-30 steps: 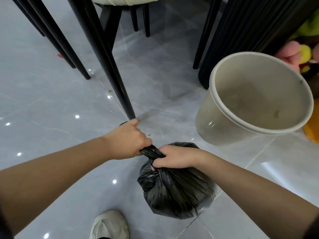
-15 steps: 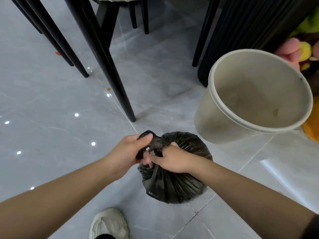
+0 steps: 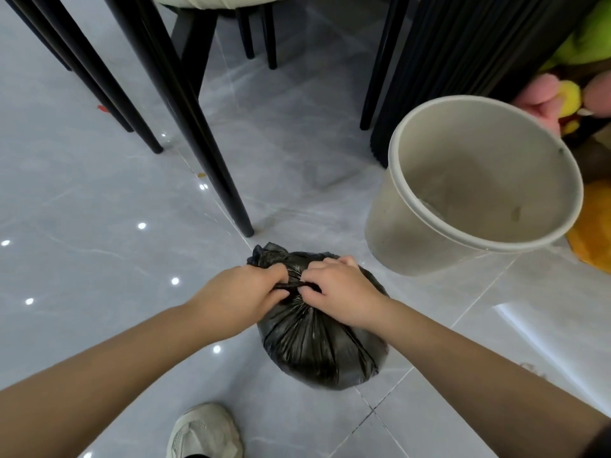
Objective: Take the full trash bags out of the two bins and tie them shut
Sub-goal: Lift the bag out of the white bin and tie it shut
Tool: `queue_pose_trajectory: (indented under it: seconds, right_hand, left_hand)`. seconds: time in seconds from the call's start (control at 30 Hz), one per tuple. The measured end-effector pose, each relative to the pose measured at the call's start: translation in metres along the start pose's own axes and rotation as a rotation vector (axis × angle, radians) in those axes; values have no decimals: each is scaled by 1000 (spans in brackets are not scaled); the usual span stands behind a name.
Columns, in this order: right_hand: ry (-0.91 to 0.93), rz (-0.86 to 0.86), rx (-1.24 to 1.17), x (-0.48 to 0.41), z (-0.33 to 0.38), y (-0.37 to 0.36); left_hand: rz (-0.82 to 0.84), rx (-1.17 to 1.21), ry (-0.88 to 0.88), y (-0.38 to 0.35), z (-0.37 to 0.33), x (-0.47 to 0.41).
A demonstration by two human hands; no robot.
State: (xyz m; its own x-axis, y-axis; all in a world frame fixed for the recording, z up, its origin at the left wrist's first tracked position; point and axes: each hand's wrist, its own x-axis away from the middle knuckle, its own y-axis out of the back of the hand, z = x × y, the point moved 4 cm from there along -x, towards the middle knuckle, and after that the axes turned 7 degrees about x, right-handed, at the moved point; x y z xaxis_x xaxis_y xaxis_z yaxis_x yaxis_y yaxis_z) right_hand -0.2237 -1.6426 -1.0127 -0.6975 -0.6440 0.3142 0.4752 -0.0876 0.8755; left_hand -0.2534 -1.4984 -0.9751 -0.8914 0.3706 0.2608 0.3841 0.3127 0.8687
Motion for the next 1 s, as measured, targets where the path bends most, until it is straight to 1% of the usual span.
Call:
queue_pose_trajectory:
  seconds: [0.07, 0.13, 0.17, 0.2, 0.23, 0.27, 0.33, 0.37, 0.4, 0.43, 0.47, 0.53, 0.57, 0.6, 0.63, 0.7, 0.77, 0.87, 0.97, 1.0]
  right_hand:
    - [15, -32, 6, 2, -2, 4]
    - [27, -63, 19, 1, -2, 7]
    - [25, -85, 11, 0, -2, 8]
    - [20, -106, -13, -1, -2, 10]
    - [8, -115, -59, -2, -4, 11]
    - [-8, -111, -122, -3, -7, 12]
    - [-29, -83, -223, -4, -10, 11]
    - [-36, -63, -237, -5, -11, 11]
    - [-44, -37, -244, -6, -11, 10]
    - [-49, -10, -254, -7, -12, 9]
    - [-48, 12, -263, -8, -11, 8]
    - [-51, 53, -247, -8, -10, 7]
    - [-52, 70, -218, -7, -10, 6]
    - [-49, 74, -187, -6, -10, 5]
    - [-48, 67, -156, -5, -9, 5]
    - [-41, 34, -92, -3, -7, 8]
    - [-31, 0, -31, -3, -8, 13]
    - [-53, -79, 12, 0, -13, 23]
    - [-72, -156, 13, 4, -15, 30]
    - [-70, -193, 19, 5, -14, 33]
  left_hand:
    - [127, 333, 128, 4, 2, -1]
    - [222, 882, 304, 5, -4, -1]
    - [260, 1161, 366, 3, -9, -1]
    - [247, 1366, 381, 3, -13, -1]
    - [193, 1478, 379, 1, -14, -2]
    - [134, 1538, 372, 1, -15, -2]
    - [52, 1550, 340, -4, -16, -4]
    - [38, 1517, 326, -6, -17, -6]
    - [39, 1453, 312, -10, -16, -9]
    - [39, 1308, 300, -12, -14, -11]
    - [13, 1056, 274, -11, -12, -13]
    - [-33, 366, 134, -4, -7, -17]
    - [-34, 111, 81, -2, -6, -17]
    - [-31, -30, 45, 1, -5, -18]
    - [-27, -102, 15, 3, -6, -18]
    - [-21, -165, -12, 5, -7, -19]
    - [0, -122, 43, 6, -3, -17]
    - [98, 193, 197, 3, 7, -10]
    - [176, 571, 266, -1, 11, -2]
    - [198, 663, 292, -3, 12, 0]
